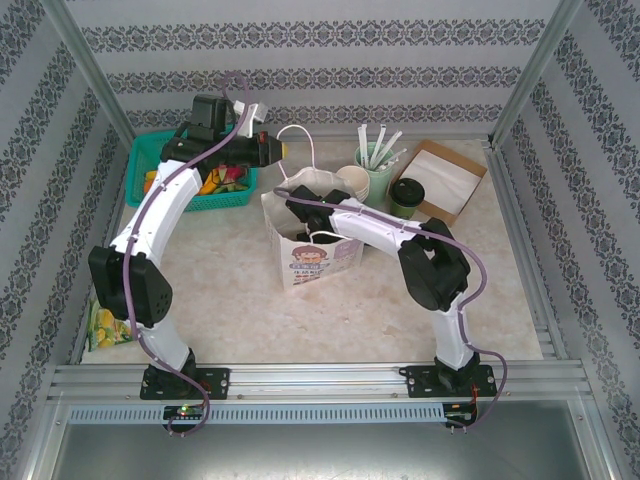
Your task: Pack the takeout coffee
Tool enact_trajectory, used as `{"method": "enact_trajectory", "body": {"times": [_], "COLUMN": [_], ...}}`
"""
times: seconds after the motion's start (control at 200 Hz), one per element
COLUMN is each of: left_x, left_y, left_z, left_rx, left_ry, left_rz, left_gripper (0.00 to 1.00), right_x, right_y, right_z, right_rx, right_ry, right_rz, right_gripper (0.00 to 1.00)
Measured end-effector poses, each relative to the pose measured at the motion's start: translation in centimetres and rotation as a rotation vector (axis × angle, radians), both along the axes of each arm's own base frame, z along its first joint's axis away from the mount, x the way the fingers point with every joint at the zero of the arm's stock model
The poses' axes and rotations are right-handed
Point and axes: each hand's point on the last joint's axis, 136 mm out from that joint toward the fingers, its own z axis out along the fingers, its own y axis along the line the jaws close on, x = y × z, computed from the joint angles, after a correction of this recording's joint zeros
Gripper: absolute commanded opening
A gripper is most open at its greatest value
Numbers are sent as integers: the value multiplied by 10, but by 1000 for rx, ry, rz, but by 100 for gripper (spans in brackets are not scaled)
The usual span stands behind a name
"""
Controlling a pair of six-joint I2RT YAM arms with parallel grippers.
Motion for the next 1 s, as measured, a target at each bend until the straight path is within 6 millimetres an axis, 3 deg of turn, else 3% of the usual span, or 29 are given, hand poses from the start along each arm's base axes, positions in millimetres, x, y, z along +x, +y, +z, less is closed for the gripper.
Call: {"method": "enact_trajectory", "body": {"times": [0.325, 0.674, 0.999], "left_x": [1, -6, -10], "left_y": [-1, -5, -6], "left_z": [-7, -6, -8], "left_rx": [17, 21, 25], "left_ry": [-1, -16, -11], "left_rz": [-18, -76, -97], "left_gripper": [0, 0, 0], "right_x": [2, 5, -1], "right_y": [5, 34, 45], "right_z": [12, 90, 128], "right_rx": [17, 206, 283], "right_ry": [-33, -137, -182], "right_rz": [57, 212, 344], "right_gripper": [40, 60, 71]}}
